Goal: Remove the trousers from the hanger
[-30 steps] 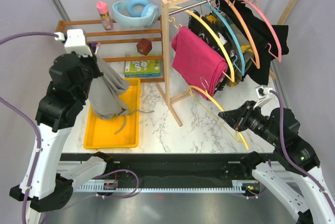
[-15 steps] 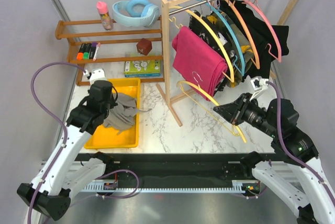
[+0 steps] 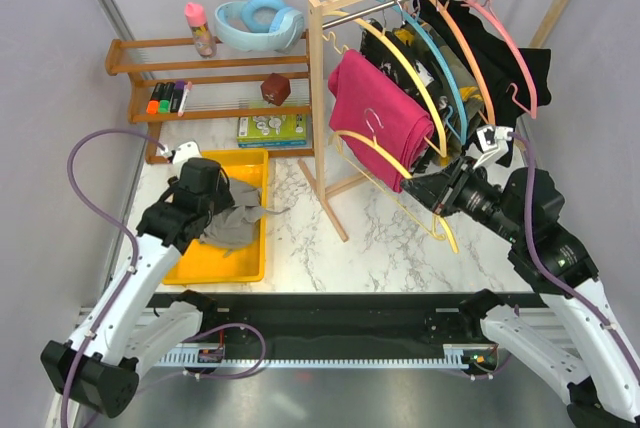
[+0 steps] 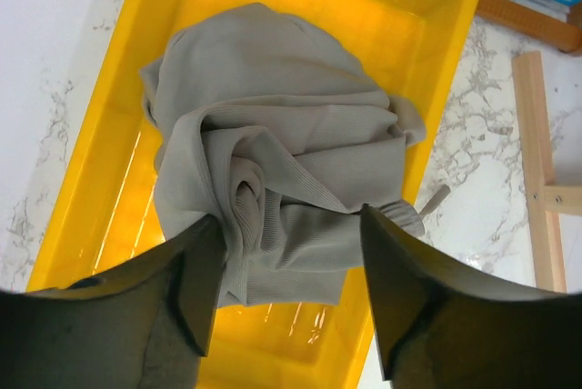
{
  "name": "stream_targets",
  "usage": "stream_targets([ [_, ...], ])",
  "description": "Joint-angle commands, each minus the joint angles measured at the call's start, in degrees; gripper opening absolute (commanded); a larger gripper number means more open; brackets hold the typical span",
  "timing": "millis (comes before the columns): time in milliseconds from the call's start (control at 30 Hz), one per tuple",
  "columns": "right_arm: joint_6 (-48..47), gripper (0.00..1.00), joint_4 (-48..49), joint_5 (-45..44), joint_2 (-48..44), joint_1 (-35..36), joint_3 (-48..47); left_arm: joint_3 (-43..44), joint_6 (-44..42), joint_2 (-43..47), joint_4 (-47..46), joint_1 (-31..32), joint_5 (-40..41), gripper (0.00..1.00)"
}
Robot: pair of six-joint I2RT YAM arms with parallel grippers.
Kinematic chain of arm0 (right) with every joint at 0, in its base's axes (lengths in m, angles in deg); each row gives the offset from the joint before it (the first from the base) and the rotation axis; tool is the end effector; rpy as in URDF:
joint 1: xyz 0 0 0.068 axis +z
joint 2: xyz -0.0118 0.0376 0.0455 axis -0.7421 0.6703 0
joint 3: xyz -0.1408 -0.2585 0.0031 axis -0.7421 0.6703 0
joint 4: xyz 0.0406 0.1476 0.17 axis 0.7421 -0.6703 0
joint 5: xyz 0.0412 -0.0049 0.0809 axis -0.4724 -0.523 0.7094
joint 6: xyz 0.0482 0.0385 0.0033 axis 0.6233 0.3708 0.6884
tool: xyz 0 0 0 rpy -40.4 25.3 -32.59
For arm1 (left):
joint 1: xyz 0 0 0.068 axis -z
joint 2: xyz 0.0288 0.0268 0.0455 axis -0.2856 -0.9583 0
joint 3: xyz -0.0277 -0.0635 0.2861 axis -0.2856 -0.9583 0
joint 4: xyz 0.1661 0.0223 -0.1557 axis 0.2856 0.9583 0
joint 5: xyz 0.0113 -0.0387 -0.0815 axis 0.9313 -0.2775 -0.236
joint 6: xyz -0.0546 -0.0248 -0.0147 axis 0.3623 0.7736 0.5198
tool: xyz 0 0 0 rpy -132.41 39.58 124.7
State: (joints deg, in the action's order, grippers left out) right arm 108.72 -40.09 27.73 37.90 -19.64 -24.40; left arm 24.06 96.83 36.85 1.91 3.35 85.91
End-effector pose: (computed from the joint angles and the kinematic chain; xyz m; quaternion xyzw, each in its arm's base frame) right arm 0.0701 0.0518 0.4069 0.0089 0.7573 0.4576 0.4658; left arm 0.1334 -0.0248 0.3144 -0.1918 0.8791 0.0366 0.4348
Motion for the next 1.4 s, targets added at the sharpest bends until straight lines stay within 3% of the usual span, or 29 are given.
stream_targets([
  [0, 4.5, 0.0, 9.8, -2.2, 0.8, -0.1, -5.0, 0.0, 1.7, 3.3, -1.8, -0.3, -3.2, 0.79],
  [100, 5.3, 0.0, 10.2, -3.0, 2.6, -0.1, -7.3, 1.1, 0.7, 5.6, -1.4, -0.3, -5.7, 0.98],
  [133, 5.3, 0.0, 10.4, -3.0, 3.3, -0.1, -8.5, 1.9, 0.1, 7.0, -1.4, -0.3, -7.3, 1.0],
  [467, 5.2, 0.0, 11.3, -3.5, 11.2, -0.1, -14.9, 10.6, -2.3, 14.4, 0.9, -0.3, -16.5, 1.0],
  [800, 5.0, 0.0, 14.1, -7.6, 19.6, 2.2, -20.2, 13.7, -1.8, 16.9, -5.0, -0.3, -41.3, 0.93],
  [1100, 2.0, 0.0, 12.0, -13.4, 28.2, 7.2, -32.4, 12.9, -0.9, 17.4, -5.5, -0.3, -43.5, 0.93],
  [1367, 1.3, 0.0, 10.8, -15.0, 31.9, 8.4, -36.2, 13.8, -1.0, 16.8, -5.6, -0.3, -45.6, 0.92],
])
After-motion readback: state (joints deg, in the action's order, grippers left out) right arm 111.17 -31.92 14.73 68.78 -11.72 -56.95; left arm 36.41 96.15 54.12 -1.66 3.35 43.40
